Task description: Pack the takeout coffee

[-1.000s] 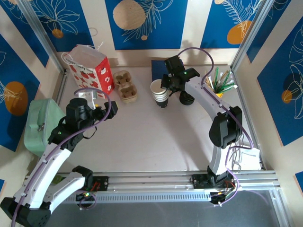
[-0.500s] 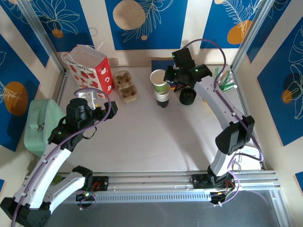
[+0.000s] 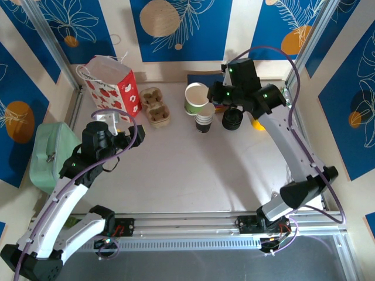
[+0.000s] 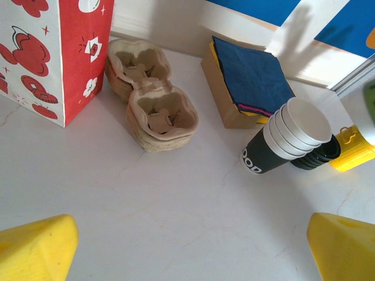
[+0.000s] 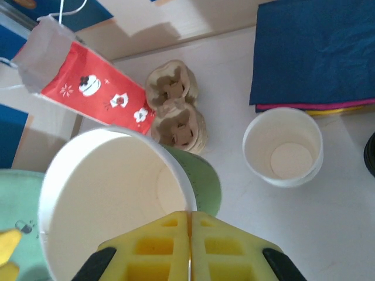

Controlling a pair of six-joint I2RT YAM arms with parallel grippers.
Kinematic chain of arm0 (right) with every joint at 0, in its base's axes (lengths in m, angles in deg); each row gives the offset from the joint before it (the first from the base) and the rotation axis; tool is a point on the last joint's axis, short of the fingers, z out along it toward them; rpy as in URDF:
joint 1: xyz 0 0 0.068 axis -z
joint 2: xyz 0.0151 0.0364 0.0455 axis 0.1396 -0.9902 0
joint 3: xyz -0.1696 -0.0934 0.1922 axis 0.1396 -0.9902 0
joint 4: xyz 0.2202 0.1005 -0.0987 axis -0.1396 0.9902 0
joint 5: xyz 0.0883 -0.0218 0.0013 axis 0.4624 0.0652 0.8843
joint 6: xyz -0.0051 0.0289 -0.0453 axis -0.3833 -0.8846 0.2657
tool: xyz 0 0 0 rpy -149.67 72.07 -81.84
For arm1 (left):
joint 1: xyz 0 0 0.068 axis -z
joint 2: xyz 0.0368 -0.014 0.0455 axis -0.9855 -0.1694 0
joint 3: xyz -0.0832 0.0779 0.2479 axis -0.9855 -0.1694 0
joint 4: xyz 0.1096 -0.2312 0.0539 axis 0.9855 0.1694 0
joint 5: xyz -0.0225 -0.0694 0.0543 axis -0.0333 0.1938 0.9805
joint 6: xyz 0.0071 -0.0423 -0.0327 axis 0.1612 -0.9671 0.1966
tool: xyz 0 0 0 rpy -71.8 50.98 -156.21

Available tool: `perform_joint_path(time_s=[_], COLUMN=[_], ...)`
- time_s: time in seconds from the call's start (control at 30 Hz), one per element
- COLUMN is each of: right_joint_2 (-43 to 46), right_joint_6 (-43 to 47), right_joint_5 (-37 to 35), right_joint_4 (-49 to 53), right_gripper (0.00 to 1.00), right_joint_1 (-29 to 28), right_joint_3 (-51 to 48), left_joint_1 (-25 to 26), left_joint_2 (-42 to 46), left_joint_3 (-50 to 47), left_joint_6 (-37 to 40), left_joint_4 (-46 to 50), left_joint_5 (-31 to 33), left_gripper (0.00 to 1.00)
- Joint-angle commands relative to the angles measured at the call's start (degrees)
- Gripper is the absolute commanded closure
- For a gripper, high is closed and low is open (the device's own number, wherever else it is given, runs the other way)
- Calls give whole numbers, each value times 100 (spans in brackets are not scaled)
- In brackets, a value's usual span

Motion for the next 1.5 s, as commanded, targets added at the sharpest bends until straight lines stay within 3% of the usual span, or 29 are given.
perform_joint_path(time_s=[0.0, 0.3, 0.63, 1.47], right_joint_2=[402, 951, 627, 303], right_joint_6=[119, -143, -553, -689], right_joint_5=[-15, -382, -450, -849], right_joint_4=[-62, -861, -1605, -2282], right_gripper=[93, 94, 94, 94], right_joint_1=[-190, -781, -1003, -1343], right_joint_3=[-608, -2477, -3678, -4419], left_joint_1=[36, 35, 35, 34], left_joint_2=[46, -109, -172, -210], left_joint_3=[51, -6, -76, -208], left_joint_6=[156, 112, 69, 23], left_joint_4=[-154, -361, -406, -466], left_joint_5=[130, 100, 46, 37], left_gripper=[0, 0, 0, 0])
